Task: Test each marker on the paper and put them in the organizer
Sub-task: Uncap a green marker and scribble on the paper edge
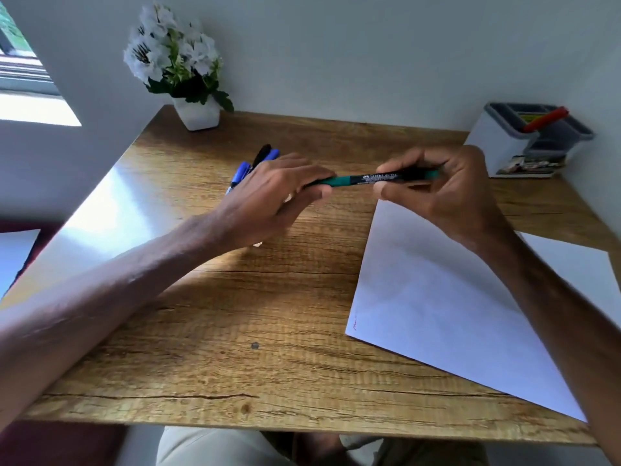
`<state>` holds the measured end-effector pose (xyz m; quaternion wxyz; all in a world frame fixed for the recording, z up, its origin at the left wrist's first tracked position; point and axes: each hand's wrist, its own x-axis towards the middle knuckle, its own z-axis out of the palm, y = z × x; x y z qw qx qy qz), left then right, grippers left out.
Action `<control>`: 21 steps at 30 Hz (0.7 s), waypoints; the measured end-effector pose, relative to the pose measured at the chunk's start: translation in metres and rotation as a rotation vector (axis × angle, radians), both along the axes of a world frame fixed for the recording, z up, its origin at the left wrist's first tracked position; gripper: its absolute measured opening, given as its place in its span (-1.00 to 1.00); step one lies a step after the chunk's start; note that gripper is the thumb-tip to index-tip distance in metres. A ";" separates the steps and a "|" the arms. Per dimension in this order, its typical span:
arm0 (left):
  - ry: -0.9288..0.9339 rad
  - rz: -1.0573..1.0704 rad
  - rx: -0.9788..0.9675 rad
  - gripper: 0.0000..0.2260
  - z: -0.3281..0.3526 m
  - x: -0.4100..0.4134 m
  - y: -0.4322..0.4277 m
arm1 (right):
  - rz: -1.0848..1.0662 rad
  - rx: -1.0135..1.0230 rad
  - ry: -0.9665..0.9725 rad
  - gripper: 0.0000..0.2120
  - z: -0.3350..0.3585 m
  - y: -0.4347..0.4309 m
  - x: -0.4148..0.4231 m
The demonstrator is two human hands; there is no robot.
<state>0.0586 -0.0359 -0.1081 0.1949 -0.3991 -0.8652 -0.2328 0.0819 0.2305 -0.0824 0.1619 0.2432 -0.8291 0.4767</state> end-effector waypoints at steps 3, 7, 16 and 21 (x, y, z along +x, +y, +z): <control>0.036 -0.031 -0.061 -0.69 0.001 0.006 0.001 | -0.015 0.270 0.030 -0.79 -0.007 0.009 -0.004; 0.040 -0.019 -0.142 -0.63 0.000 0.022 0.013 | 0.115 0.496 0.182 -0.75 -0.015 -0.005 0.001; 0.181 -0.020 -0.266 -0.59 -0.004 0.028 0.017 | 0.114 0.562 0.182 -0.75 -0.027 -0.015 0.008; 0.173 -0.040 -0.276 -0.61 -0.005 0.026 0.011 | 0.059 0.538 0.194 -0.74 -0.028 -0.016 0.009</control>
